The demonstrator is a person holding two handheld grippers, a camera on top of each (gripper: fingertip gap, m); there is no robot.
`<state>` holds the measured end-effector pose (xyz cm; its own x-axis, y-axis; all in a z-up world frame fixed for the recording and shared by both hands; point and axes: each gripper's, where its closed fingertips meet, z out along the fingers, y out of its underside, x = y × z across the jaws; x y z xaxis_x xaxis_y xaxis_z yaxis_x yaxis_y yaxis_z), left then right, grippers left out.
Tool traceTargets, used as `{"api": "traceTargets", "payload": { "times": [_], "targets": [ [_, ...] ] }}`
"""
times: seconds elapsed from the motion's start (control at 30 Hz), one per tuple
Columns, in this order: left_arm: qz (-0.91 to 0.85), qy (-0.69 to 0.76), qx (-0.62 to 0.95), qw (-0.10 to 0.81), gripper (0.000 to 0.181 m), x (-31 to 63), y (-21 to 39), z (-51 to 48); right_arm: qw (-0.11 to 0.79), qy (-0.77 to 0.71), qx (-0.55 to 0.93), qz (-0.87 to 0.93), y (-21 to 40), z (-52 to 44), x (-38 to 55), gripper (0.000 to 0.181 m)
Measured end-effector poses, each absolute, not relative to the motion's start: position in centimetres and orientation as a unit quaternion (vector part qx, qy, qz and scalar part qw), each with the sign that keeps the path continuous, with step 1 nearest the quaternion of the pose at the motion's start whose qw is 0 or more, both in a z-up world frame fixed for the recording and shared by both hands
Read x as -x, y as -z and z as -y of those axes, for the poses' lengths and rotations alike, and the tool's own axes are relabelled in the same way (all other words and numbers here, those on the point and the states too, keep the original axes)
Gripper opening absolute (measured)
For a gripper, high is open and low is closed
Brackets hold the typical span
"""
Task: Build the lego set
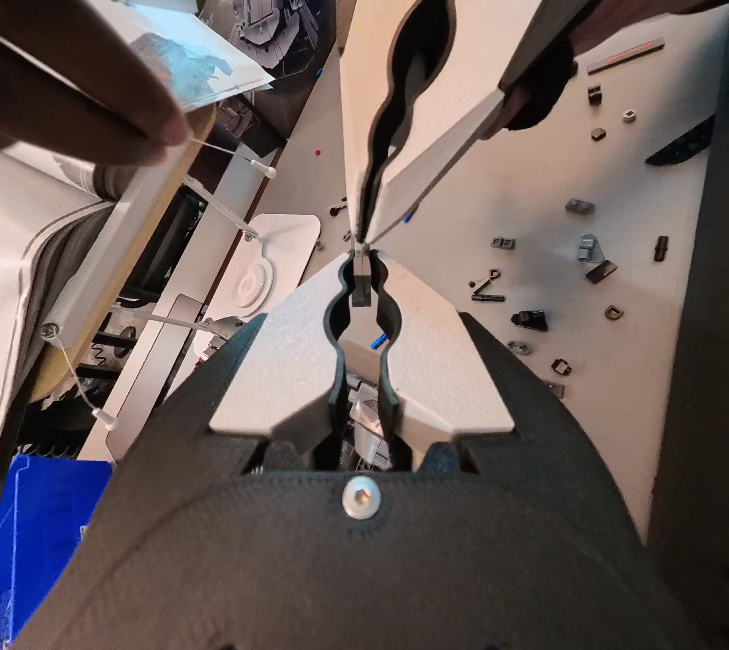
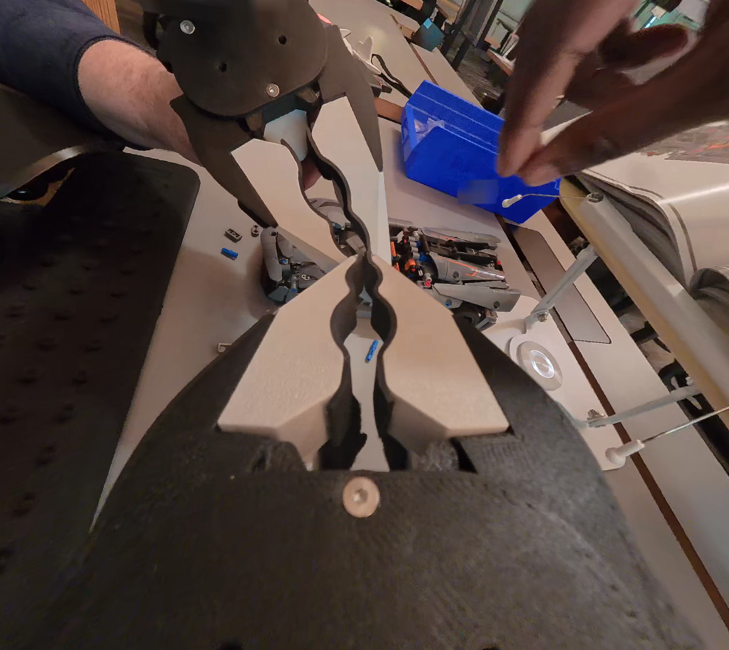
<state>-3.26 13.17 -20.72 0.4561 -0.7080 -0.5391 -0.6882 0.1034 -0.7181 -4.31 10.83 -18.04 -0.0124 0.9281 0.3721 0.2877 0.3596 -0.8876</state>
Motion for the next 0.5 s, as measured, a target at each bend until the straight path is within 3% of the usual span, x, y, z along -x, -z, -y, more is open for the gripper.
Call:
{"api": "traceTargets", "payload": {
  "times": [0.17, 0.5],
  "targets": [
    [-0.526, 0.001, 0.668, 0.527, 0.004, 3.2, 20.8, -13.2, 0.532, -0.275, 0.459, 0.656, 18.3, -10.8, 4.5, 0.007],
    [-0.550, -0.067, 0.653, 0.517, 0.004, 3.3, 21.3, -13.3, 0.513, -0.269, 0.457, 0.675, 19.1, -10.5, 4.5, 0.000]
  ]
}}
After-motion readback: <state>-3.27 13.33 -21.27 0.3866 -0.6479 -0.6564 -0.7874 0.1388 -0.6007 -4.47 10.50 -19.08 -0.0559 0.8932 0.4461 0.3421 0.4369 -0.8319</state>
